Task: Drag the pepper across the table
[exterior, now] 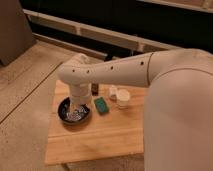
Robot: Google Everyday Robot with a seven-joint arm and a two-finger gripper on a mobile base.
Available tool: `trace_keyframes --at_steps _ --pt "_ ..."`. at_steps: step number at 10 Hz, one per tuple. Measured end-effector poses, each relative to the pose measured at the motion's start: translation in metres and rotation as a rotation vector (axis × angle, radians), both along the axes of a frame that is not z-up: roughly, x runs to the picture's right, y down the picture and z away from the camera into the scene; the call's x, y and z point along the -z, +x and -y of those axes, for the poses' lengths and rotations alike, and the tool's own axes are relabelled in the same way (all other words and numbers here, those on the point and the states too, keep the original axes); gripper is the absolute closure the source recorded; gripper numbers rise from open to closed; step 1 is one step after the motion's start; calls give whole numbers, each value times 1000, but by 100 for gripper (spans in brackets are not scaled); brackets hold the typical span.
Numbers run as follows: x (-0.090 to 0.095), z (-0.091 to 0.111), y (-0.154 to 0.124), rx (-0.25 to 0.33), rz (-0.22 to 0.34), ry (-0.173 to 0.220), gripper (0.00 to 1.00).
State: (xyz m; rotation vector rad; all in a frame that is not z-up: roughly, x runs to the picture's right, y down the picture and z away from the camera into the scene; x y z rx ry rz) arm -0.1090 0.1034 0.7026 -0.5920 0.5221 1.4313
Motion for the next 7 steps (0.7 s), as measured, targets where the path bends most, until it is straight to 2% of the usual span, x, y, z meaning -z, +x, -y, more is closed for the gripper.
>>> trace_keyframes --at_steps 5,7 --pt "0 0 0 1 0 1 35" --pt "-2 4 2 18 -18 17 35"
